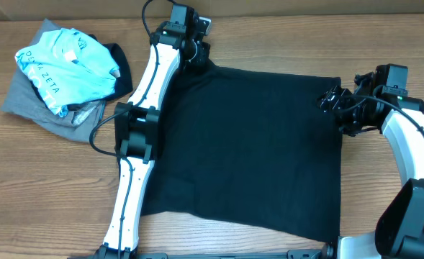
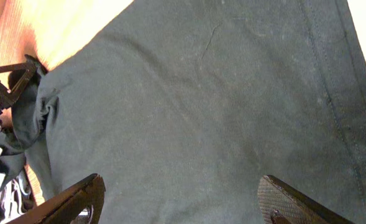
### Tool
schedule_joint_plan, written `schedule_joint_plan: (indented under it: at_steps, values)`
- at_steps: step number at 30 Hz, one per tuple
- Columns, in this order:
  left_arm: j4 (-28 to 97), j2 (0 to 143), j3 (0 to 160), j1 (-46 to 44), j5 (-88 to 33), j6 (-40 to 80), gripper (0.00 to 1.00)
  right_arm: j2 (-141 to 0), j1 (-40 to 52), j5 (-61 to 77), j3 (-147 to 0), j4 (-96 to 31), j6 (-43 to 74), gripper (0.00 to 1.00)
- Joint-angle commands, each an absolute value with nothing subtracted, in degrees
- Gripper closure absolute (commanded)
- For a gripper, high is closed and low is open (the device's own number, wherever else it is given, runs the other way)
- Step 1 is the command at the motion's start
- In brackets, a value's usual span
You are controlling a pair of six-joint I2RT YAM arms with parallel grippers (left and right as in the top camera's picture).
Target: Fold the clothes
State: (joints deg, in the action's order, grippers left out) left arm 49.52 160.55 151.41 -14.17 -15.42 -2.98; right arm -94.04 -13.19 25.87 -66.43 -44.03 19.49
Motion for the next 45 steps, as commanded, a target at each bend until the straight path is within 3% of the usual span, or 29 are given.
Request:
schedule_joint_plan:
  at_steps: [1,9,27,32,34,35,41,45]
  values:
    - [49.6,161.1,152.2,-14.2,-14.9,-1.2,0.96,-94.0,-13.1,25.6,-67.9,-44.4,19.3,0.18]
    - [51.8,156.9,160.9,-14.0,-15.0,-0.4,0.96,-94.0,-13.1,25.6,-67.9,-45.4,19.2,0.19]
    - [89.1,152.2,167.0,-17.6,-14.2,-1.2,0.96,-94.0,-13.1,25.6,-67.9,-45.4,19.2,0.2]
    - [96.8,152.4,166.3,-19.7,-9.3,3.8,0.96,-94.0,-13.1,25.6,-67.9,-45.3,19.3,0.2]
    - [96.8,152.0,165.9,-20.7,-10.8,5.8,0.91,-94.0,-13.1,25.6,-67.9,-45.3,19.3,0.2]
    - [96.8,152.0,165.9,-21.5,-10.5,8.1,0.83,-94.0,-13.1,25.6,-67.9,-45.4,19.3,0.2]
    - [96.8,152.0,165.9,-23.2,-9.8,9.5,0.87,-94.0,-13.1,25.6,-67.9,-45.6,19.2,0.19]
    - [96.8,152.0,166.0,-23.7,-6.0,9.4,0.75,-94.0,-13.1,25.6,-67.9,-45.3,19.2,0.18]
